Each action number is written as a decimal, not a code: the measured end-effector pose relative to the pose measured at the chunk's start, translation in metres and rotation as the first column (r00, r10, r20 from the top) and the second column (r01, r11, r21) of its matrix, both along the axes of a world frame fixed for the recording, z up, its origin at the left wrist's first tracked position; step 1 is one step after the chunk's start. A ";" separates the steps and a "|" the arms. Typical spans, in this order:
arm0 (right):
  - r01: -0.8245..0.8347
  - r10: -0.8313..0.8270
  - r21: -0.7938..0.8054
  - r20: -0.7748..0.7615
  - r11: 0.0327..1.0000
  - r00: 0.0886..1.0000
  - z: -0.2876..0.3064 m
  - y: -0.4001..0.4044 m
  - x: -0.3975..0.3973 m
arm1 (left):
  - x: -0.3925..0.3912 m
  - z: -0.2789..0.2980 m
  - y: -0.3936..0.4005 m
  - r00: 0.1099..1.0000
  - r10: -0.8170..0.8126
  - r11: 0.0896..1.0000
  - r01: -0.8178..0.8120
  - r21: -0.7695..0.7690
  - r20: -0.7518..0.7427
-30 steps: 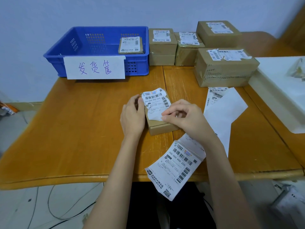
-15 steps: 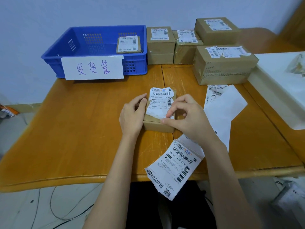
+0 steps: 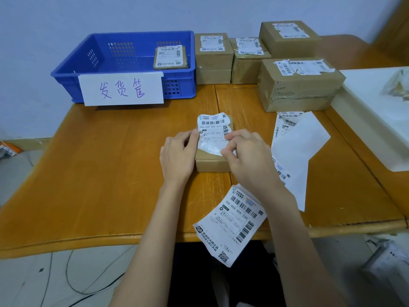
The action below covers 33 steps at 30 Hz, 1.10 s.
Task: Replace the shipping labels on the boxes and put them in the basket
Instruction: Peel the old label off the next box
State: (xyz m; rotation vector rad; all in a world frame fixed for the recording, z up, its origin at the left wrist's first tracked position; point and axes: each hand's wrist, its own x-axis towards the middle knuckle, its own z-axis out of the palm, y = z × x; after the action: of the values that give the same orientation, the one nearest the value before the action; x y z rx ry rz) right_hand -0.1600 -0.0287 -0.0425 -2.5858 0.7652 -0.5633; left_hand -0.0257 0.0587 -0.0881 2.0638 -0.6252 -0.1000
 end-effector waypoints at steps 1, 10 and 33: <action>0.005 -0.005 0.020 0.022 1.000 1.000 -0.001 0.000 0.000 | 0.000 0.000 0.000 1.000 -0.008 1.000 0.008 0.017 0.022; 0.054 -0.098 0.154 0.294 0.987 0.951 -0.019 0.013 0.008 | -0.007 0.016 0.006 0.986 -0.109 0.994 0.105 -0.039 -0.129; 0.126 -0.212 0.225 0.412 0.966 0.886 -0.020 0.013 0.019 | -0.010 0.024 0.007 0.964 -0.072 0.997 0.065 -0.034 -0.254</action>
State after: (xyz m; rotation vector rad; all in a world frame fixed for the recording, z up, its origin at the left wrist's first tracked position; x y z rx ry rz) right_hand -0.1412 -0.0153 -0.0621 -2.1142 0.8441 -1.0233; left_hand -0.0353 0.0659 -0.0640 1.9635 -0.5343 -0.3904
